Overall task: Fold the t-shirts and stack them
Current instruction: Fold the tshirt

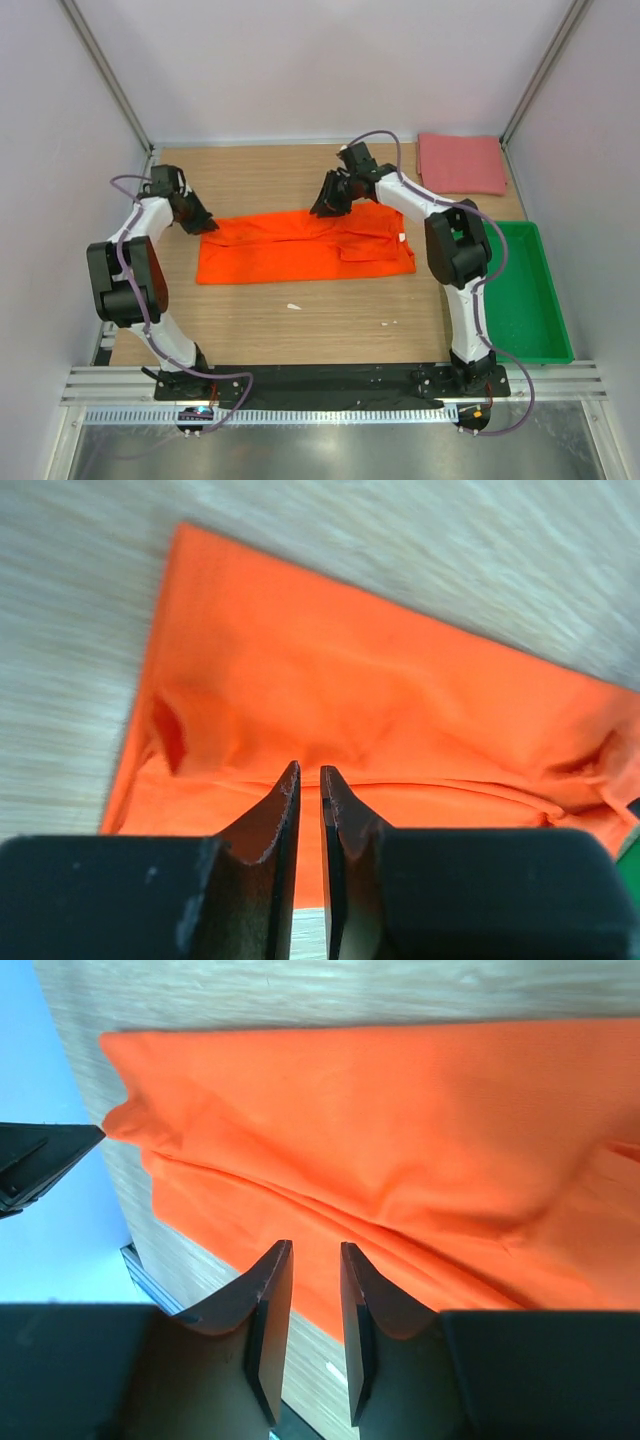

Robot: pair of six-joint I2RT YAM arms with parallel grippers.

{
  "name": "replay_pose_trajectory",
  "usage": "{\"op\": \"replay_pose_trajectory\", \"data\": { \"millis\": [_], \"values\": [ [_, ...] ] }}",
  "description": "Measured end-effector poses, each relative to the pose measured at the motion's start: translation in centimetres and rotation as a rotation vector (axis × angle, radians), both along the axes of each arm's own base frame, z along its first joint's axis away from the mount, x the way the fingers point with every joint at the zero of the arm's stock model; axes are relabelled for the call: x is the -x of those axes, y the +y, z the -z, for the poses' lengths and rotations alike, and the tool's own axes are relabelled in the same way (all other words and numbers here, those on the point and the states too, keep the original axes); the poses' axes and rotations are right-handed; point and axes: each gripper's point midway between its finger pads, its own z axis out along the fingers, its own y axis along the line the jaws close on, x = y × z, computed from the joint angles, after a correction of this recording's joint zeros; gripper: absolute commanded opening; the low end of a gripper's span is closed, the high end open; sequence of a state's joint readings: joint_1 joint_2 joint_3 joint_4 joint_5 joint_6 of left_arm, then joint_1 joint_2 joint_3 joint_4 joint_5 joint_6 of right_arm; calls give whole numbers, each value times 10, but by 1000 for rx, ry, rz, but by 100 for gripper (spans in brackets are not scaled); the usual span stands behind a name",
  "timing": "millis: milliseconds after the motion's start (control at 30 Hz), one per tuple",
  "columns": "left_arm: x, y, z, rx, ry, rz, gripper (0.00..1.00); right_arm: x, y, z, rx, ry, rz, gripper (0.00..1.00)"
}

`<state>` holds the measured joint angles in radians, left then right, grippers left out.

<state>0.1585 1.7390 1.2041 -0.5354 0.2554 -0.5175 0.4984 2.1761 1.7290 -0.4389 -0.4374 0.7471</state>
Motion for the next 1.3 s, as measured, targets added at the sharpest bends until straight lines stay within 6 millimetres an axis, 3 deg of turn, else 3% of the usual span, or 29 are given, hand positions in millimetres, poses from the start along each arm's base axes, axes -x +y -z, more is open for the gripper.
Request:
{"op": "replay_pose_trajectory", "data": {
  "millis": [100, 200, 367, 500, 633, 767, 1000, 1300],
  "values": [
    [-8, -14, -10, 16, -31, 37, 12, -9, -21, -16, 18, -38, 17, 34],
    [-21, -45, -17, 86, -67, 119, 10, -19, -47, -16, 52, -38, 38, 35],
    [-34, -138, -14, 243, -112, 336, 14, -38, -91, -3, 153, -16, 76, 41],
    [-30, -217, -9, 350, -149, 484, 17, -35, -116, 10, 201, 19, 92, 43],
    [-29, -268, -9, 431, -205, 541, 17, -21, -133, 27, 245, 77, 91, 43],
    [-38, -294, -3, 478, -249, 542, 15, -1, -144, 35, 277, 116, 80, 43],
    [-37, -313, 30, 485, -192, 511, 10, 14, -163, 14, 278, 84, 101, 35],
    [-36, -332, 33, 495, -179, 519, 5, 11, -200, 13, 267, 87, 187, 33]
  ]
}}
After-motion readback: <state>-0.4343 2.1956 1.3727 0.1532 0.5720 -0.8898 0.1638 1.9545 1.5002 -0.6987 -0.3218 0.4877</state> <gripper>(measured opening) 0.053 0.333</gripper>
